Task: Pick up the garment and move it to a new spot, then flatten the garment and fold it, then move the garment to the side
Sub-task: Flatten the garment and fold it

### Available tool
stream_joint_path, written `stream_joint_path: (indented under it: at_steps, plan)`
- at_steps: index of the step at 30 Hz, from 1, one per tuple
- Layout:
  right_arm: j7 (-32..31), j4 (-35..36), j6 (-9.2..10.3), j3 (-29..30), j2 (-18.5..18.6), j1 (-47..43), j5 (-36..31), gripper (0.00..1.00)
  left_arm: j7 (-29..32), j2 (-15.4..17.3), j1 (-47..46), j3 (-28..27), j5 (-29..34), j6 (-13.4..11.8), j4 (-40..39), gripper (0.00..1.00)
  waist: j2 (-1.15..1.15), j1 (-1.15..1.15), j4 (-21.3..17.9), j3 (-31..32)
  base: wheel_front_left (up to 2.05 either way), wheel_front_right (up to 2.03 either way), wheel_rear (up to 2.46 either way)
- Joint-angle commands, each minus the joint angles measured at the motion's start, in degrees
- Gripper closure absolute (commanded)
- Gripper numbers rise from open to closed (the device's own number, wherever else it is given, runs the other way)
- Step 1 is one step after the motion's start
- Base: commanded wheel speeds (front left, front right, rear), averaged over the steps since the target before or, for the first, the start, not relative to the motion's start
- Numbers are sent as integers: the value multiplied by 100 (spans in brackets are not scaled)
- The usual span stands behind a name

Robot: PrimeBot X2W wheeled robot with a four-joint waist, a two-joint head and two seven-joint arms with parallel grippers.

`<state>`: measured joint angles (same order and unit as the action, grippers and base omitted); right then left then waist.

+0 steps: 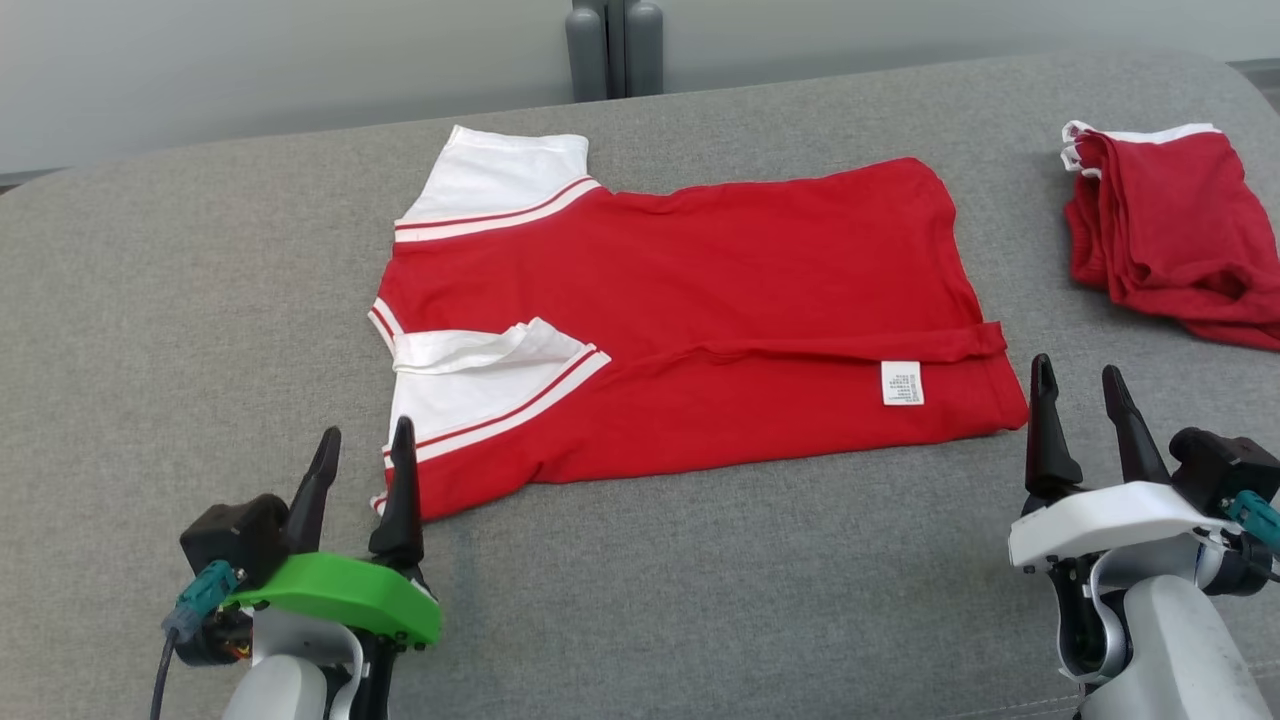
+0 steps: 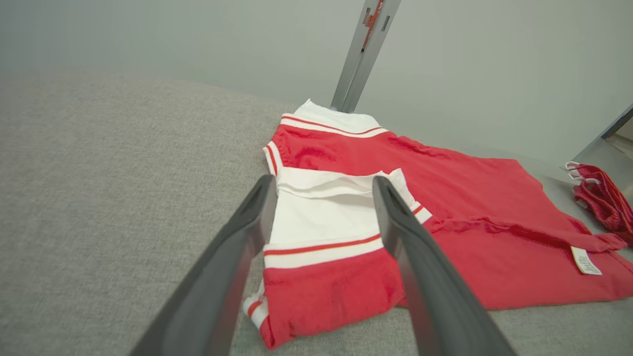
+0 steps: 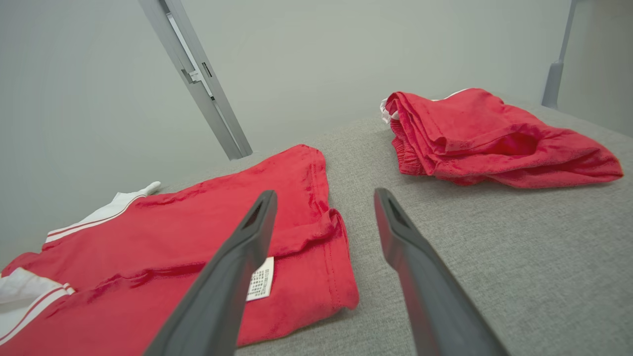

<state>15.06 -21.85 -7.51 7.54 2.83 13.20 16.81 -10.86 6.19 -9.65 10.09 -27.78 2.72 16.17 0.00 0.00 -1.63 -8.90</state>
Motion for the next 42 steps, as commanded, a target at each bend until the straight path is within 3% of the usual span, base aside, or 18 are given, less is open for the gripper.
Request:
stream_joint_path:
  at_steps: [1,11,19,20,21,22,23,24,32,42]
  plan:
    - [14,42,6,-1,14,-119,-63,0,204,74,159,-8,-47,-74,-49,0,0,0,73,113,0,0,0]
    - [-72,105,6,-130,16,-186,-108,0,1681,55,279,-21,-445,-584,172,0,0,0,39,71,0,0,0]
    - [-128,75,6,-195,14,-120,-148,0,1829,-22,51,-171,-717,-655,435,0,0,0,-152,-63,0,0,0]
    - [-144,58,6,-194,13,-123,-159,0,1838,-31,40,-174,-747,-638,472,8,0,0,-168,-70,0,0,0]
    - [-162,41,6,-189,14,-125,-161,0,1851,-36,30,-166,-764,-623,520,50,0,0,-183,-78,0,0,0]
    - [-177,23,6,-179,14,-123,-164,0,1853,-38,18,-156,-775,-608,551,60,0,0,-193,-85,0,0,0]
    - [-180,-5,6,-164,14,-121,-179,0,1843,-41,6,-146,-790,-589,582,96,0,0,-202,-89,0,0,0]
    - [-206,-38,6,-155,13,-119,-186,0,1824,-44,-4,-140,-799,-573,600,100,0,0,-206,-92,0,0,0]
    - [-453,-643,6,-126,14,147,-289,0,1632,-37,-72,-116,-798,-505,658,100,0,0,-128,-88,0,0,0]
    - [-586,-2029,6,52,13,876,-342,0,1512,-39,-38,-118,-842,-529,636,100,0,0,79,-83,0,0,0]
